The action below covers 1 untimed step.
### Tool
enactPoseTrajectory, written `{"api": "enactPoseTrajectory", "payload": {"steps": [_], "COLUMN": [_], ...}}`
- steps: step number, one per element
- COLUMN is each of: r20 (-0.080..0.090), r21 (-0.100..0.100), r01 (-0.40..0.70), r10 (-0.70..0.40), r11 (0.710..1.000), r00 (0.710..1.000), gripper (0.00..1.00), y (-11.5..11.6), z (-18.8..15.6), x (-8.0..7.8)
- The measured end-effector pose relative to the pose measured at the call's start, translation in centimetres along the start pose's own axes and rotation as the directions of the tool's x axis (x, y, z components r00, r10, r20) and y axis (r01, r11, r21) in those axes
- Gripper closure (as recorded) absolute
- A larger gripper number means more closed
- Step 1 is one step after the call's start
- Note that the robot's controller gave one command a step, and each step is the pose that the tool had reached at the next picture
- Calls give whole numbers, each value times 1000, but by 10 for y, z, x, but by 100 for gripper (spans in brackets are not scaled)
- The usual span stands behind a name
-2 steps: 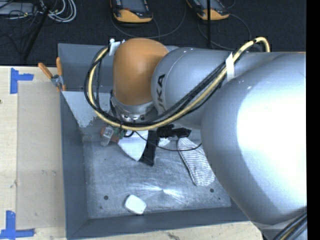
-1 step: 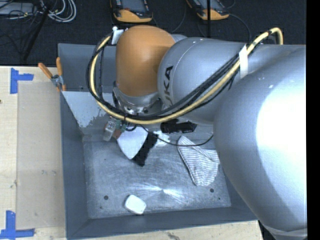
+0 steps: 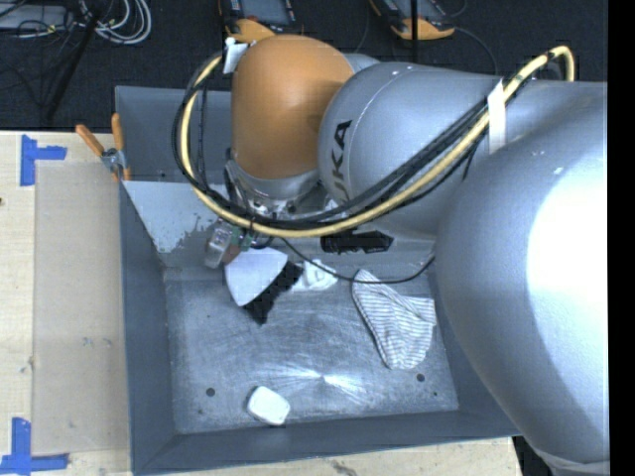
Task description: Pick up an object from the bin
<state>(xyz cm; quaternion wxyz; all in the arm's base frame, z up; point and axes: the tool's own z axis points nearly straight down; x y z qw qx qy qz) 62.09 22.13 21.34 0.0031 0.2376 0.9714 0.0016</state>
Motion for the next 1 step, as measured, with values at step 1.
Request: {"api": "enactPoseTrajectory", "payload": {"steps": [1], "r20": [-6], "r21": [4], "r01": [160], "r10": [-160], "r11": [987], "r00": [987], "gripper": [100], "y": [0], "z": [44], "x": [14]}}
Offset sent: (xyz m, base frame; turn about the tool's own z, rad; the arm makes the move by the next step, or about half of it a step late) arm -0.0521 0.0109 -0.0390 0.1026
